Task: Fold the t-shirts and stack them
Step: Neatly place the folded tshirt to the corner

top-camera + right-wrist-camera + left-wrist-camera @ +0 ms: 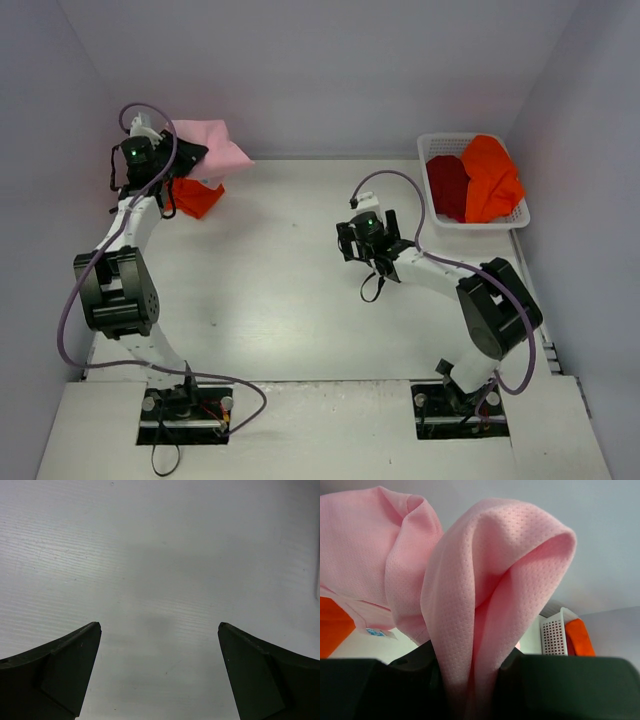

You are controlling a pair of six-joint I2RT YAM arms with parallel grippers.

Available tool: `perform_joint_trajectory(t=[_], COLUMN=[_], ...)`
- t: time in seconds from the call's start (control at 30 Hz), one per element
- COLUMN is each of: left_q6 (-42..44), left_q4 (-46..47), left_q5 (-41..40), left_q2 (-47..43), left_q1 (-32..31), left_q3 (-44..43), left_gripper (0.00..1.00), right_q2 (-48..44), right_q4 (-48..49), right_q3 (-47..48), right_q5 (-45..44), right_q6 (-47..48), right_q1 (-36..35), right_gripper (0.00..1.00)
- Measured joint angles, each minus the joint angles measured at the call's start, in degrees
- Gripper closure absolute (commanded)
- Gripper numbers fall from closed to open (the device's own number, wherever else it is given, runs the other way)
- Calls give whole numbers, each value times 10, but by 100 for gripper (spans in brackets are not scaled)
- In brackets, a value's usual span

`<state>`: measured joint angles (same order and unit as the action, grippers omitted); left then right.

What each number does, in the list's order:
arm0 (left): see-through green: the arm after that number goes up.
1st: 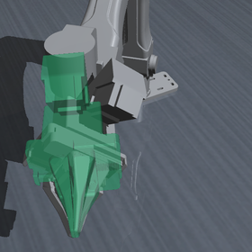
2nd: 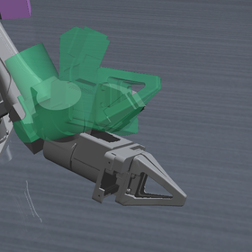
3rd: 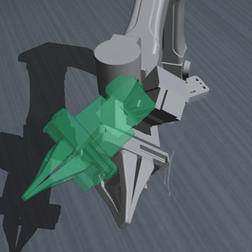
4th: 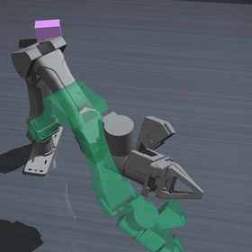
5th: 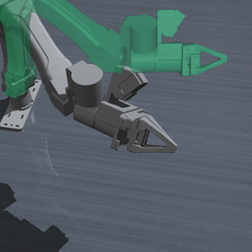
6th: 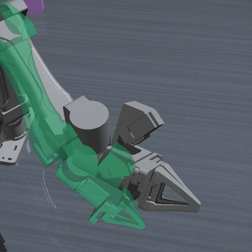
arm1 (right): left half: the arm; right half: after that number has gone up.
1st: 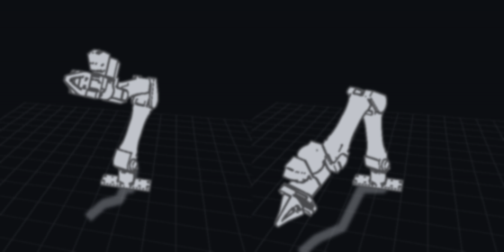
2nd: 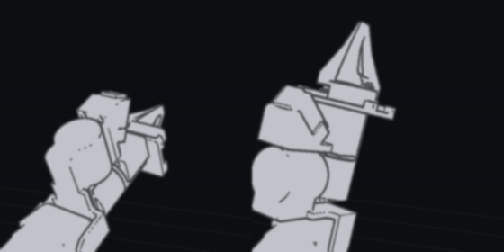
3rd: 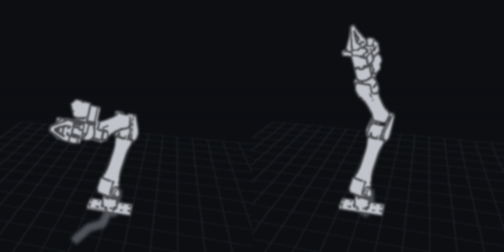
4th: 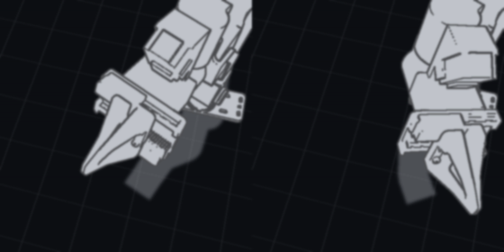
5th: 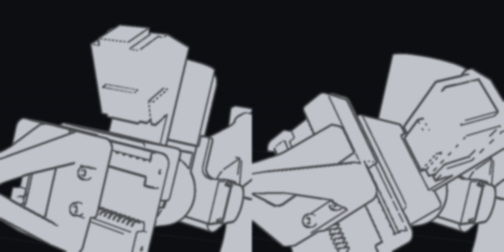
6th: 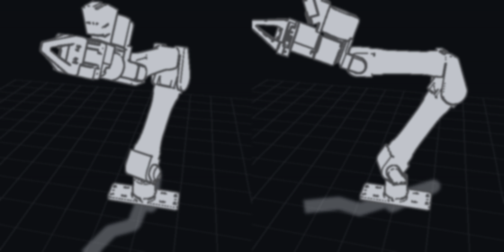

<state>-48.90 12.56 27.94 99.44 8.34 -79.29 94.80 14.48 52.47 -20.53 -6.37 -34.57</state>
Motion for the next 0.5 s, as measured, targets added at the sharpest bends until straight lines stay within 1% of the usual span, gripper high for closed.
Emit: perform_joint_trajectory(t=[0.2, 0.5], left_q6=[-6, -8], left_q4=[1, -10], left_q5=[30, 57], left_q2=[81, 152], left_q1=[0, 14], left_q3=[-73, -161], left_gripper=[100, 100], right_q2=[0, -10], right_q4=[3, 8], right_q3=[-7, -25], right_q5=[0, -1], right_q6=[-8, -10], right_q1=[0, 0], right_gripper=[0, 0])
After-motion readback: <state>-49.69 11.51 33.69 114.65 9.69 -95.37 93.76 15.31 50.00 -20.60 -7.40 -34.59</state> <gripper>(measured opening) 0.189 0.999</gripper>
